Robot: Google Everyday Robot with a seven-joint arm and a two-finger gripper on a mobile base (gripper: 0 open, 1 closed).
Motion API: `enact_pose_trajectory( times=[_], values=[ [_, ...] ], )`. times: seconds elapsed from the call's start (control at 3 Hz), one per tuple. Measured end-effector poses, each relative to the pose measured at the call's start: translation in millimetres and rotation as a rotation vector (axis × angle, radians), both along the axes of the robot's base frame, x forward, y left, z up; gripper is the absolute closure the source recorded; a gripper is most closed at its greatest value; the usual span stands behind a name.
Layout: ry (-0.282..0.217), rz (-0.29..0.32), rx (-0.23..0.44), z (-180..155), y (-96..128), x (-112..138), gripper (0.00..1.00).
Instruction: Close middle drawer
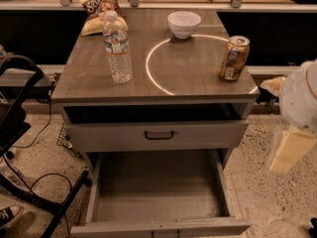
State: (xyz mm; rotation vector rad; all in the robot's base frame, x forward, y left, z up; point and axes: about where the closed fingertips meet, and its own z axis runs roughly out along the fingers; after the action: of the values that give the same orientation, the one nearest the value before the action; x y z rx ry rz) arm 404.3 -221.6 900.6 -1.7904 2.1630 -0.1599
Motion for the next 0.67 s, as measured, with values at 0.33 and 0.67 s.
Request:
enact_pose_trajectory(
  times=[0.33, 0.67],
  values=[
    [-0.066, 0.034, -0.059, -33.5, -4.2, -27.0, 0.00],
    [-0.090, 0.018, -0.126, -87.2, -7.1, -44.9, 0.00]
  ],
)
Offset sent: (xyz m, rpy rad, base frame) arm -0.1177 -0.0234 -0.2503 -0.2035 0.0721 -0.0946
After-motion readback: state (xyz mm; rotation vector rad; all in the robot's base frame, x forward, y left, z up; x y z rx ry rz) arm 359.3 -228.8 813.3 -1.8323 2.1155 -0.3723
